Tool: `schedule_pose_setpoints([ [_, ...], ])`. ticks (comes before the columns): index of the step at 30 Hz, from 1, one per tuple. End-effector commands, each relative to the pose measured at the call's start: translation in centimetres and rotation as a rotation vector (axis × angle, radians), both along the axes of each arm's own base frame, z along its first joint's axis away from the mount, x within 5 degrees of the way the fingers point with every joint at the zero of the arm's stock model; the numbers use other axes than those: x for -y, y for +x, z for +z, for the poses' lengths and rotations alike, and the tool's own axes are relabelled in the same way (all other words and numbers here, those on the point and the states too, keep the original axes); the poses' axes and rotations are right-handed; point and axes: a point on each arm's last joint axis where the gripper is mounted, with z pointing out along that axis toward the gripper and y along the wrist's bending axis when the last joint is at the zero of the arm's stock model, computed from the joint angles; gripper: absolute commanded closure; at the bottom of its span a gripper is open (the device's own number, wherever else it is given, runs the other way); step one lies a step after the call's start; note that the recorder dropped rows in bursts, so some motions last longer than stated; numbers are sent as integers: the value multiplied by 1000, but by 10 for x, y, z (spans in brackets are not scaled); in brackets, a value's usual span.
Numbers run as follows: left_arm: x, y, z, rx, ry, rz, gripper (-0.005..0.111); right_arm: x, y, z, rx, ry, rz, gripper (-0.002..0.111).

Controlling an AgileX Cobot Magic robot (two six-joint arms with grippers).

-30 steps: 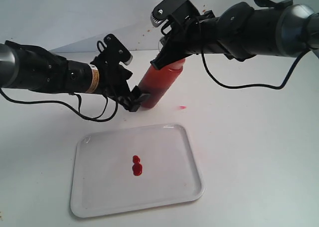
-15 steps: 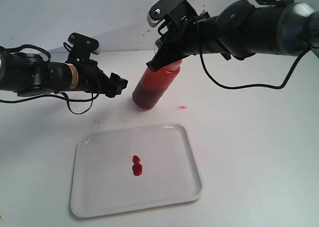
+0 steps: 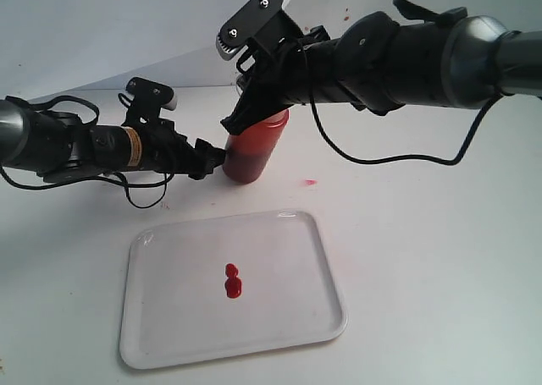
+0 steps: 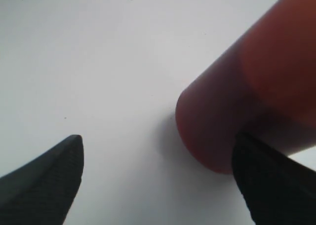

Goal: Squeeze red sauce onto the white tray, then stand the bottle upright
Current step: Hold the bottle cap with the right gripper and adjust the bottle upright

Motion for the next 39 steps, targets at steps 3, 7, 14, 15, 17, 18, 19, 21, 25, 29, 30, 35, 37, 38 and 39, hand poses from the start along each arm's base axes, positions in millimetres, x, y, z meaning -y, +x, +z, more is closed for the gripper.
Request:
schedule_pose_setpoints([
  [3,-9,7,7,24,-40,59,29,-6,-5,5,-25,29,20,108],
  [7,-12,14,15,66,-119,61,29,-5,-4,6,-14,30,10,108],
  [14,-11,18,18,88,-141,103,29,-5,-4,5,-9,29,5,108],
  [15,-11,18,16,83,-138,101,29,-6,-4,5,-11,29,9,108],
  [17,-8,17,12,76,-139,87,29,-7,-4,6,0,30,0,108],
  [18,-5,15,9,69,-130,78,29,-8,-4,6,9,28,0,108],
  [19,-1,14,6,63,-115,60,29,-8,-4,6,13,26,-2,108],
  [21,7,10,2,56,-95,18,29,-7,-4,7,17,27,-5,108],
  [25,17,7,0,42,-84,10,29,-6,-1,9,47,29,-35,106],
  [29,17,7,0,43,-90,15,29,-6,-1,9,49,30,-36,79],
  [30,17,8,1,42,-109,33,29,-6,-1,9,49,30,-36,75],
  [35,18,9,3,65,-128,25,29,-7,-3,8,30,28,-16,72],
  [37,18,9,3,66,-127,24,29,-9,-5,6,6,26,8,66],
  [38,18,9,3,66,-122,24,29,-9,-6,6,1,25,13,64],
  [39,18,9,3,68,-114,22,29,-9,-6,6,-2,28,11,61],
])
